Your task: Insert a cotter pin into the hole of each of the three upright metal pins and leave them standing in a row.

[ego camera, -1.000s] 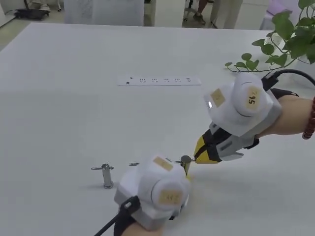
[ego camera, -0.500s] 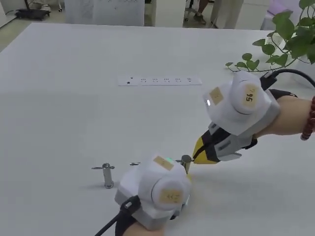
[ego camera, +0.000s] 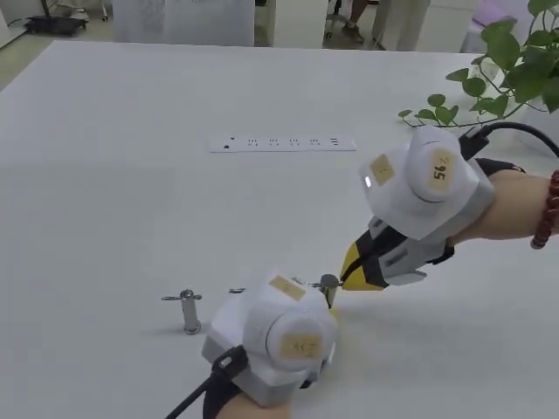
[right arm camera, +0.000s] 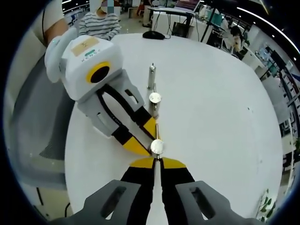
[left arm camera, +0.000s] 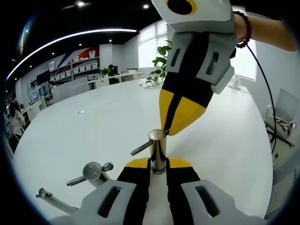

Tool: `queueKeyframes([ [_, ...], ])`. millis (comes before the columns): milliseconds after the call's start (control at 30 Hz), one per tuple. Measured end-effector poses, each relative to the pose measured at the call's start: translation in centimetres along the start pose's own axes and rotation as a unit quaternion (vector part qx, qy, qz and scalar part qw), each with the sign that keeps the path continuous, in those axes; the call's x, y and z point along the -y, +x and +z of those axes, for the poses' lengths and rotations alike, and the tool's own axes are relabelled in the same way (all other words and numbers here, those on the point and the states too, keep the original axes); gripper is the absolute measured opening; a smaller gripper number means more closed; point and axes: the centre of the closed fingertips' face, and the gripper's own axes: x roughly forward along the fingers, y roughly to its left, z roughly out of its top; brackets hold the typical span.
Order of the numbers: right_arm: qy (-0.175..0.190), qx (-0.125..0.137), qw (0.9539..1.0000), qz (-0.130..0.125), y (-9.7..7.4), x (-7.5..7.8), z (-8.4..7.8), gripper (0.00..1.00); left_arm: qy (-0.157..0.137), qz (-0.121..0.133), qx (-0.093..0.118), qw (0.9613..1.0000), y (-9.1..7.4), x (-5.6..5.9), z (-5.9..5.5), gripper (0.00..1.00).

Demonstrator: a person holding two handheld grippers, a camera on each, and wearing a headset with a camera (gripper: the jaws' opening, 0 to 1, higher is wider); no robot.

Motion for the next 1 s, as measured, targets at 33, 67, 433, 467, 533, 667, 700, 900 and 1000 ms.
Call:
queueKeyframes([
  [33,0.001,0.002,1.0,0.0,0.0,0.0,0.0,0.07,0.0,0.0,0.0,1.0,0.0,0.0,0.0,0.11],
  [67,0.007,0.005,1.0,-0.001,0.0,0.0,0.1,0.08,0.0,0.002,-0.002,1.0,-0.1,-0.1,-0.1,0.12],
  [433,0.084,0.044,0.9954,-0.011,-0.1,-0.2,0.6,0.19,0.006,-0.008,-0.019,0.9998,-1.9,0.3,-0.9,0.21],
  [467,0.093,0.048,0.9944,-0.012,-0.2,-0.2,0.7,0.2,0.004,-0.008,-0.018,0.9998,-2.1,0.3,-0.8,0.22],
  [533,0.113,0.057,0.9917,-0.022,-0.4,-0.1,0.8,0.25,0.0,-0.01,-0.013,0.9999,-2.7,0.2,-0.5,0.23],
  [667,0.156,0.086,0.9833,-0.035,-0.8,-0.3,1.1,0.29,-0.009,-0.008,-0.009,0.9999,-4.0,-0.3,-0.1,0.24],
  [700,0.16,0.09,0.9823,-0.037,-0.9,-0.4,1.1,0.3,-0.018,-0.009,-0.008,0.9998,-4.2,-0.3,0.0,0.25],
  [900,0.197,0.116,0.9719,-0.054,-1.6,-1.2,1.4,0.38,-0.019,-0.005,0.0,0.9998,-6.2,-1.0,0.5,0.28],
  [1000,0.227,0.136,0.9623,-0.062,-1.8,-1.8,1.7,0.4,-0.023,-0.003,0.005,0.9997,-7.6,-1.5,0.9,0.3],
])
